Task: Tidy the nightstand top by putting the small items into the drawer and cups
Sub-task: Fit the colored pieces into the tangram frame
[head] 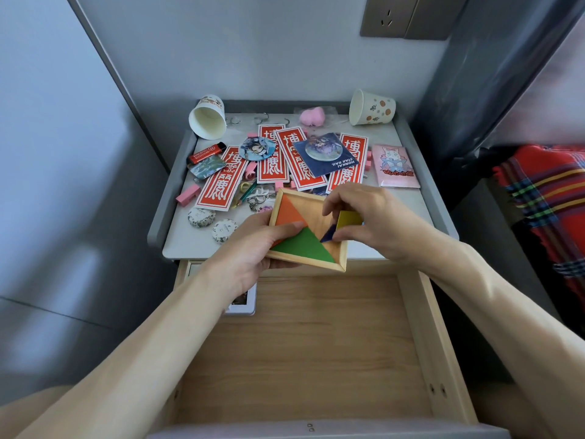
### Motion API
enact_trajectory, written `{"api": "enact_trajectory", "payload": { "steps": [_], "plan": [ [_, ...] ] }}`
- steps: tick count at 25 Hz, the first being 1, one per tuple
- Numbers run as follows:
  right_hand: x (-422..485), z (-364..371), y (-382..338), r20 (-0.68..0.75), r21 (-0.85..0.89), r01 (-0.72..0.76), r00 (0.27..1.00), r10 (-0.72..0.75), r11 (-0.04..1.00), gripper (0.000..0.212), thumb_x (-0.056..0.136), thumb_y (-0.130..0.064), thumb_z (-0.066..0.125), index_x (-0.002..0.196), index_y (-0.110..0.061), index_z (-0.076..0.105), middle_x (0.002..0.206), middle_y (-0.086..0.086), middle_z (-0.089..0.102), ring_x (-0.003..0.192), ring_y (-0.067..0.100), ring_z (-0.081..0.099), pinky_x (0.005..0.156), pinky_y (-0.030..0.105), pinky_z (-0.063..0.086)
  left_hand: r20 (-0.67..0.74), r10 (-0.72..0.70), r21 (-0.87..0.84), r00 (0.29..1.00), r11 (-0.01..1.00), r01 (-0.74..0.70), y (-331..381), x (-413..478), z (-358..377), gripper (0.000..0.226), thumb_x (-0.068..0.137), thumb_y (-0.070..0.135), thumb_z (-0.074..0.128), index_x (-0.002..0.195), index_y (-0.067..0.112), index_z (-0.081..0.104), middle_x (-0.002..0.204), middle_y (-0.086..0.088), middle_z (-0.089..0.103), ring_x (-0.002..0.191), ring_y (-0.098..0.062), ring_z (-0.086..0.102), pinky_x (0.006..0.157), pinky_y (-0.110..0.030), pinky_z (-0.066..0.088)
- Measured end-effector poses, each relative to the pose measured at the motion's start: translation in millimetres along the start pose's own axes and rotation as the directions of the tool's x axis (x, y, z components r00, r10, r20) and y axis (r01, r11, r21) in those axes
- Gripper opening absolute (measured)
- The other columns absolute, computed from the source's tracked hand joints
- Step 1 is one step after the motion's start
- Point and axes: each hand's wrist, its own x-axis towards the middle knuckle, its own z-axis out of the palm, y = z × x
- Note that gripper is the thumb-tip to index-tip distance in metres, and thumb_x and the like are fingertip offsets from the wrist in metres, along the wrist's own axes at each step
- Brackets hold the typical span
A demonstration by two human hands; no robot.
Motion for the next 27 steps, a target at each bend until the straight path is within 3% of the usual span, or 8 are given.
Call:
{"api": "enact_trajectory", "payload": {
  "steps": [5, 10, 16, 22, 27],
  "plan": [
    [-1.9, -1.0, -3.6, -0.033, 0.140, -0.086, 0.995, 0.091, 0.987, 0.038, 0.073, 0.000, 0.080, 0.098, -0.024, 0.064, 0.081, -0.010, 0.070, 0.081, 0.002, 0.063, 0.075, 0.012, 0.049, -0.004, 0.004, 0.001, 1.000, 1.000, -0.004, -0.1, 1.0, -0.9, 0.019, 0.090, 0.012, 0.069, 0.108, 0.015, 0.065, 0.097, -0.007, 0.075, 0.079, -0.017, 0.073, 0.056, -0.030, 0.058],
    [-0.1, 0.0, -4.9, -0.070, 0.136, -0.081, 0.993, 0.091, 0.987, 0.039, 0.070, 0.002, 0.081, 0.094, -0.022, 0.062, 0.085, -0.011, 0.067, 0.083, 0.007, 0.065, 0.077, 0.024, 0.054, -0.001, 0.018, 0.013, 1.000, 1.000, -0.018, 0.1, 1.5, -0.7, 0.024, 0.089, 0.012, 0.071, 0.113, 0.012, 0.063, 0.100, -0.009, 0.074, 0.079, -0.016, 0.073, 0.055, -0.028, 0.056],
    [0.7, -0.7, -8.3, -0.047, 0.203, -0.091, 0.994, 0.103, 0.975, 0.028, 0.077, 0.003, 0.076, 0.095, -0.017, 0.070, 0.080, -0.011, 0.071, 0.080, -0.004, 0.065, 0.074, 0.006, 0.047, 0.035, 0.028, 0.038, 0.999, 0.999, -0.030, -1.1, 1.3, -0.6, 0.027, 0.087, 0.012, 0.072, 0.113, 0.013, 0.064, 0.100, -0.007, 0.075, 0.077, -0.014, 0.073, 0.056, -0.026, 0.056],
    [-1.1, 8.1, -14.8, 0.043, 0.245, -0.058, 0.998, 0.049, 0.968, 0.026, 0.078, 0.005, 0.073, 0.094, -0.016, 0.074, 0.079, -0.007, 0.074, 0.078, -0.001, 0.068, 0.078, 0.017, 0.055, -0.005, 0.039, 0.003, 0.999, 0.999, -0.039, -2.4, 2.7, -2.8, 0.022, 0.088, 0.010, 0.070, 0.109, 0.014, 0.065, 0.093, -0.005, 0.074, 0.077, -0.016, 0.071, 0.056, -0.026, 0.056],
    [2.1, 5.4, -13.9, -0.137, 0.292, -0.065, 0.985, 0.108, 0.954, 0.028, 0.085, 0.001, 0.068, 0.105, -0.019, 0.067, 0.096, -0.003, 0.070, 0.086, 0.003, 0.067, 0.076, 0.011, 0.050, -0.002, 0.062, -0.032, 0.998, 0.998, -0.062, -0.2, 3.1, -3.2, 0.022, 0.089, 0.010, 0.070, 0.110, 0.016, 0.065, 0.096, -0.006, 0.074, 0.079, -0.017, 0.071, 0.057, -0.027, 0.056]
  ]
}}
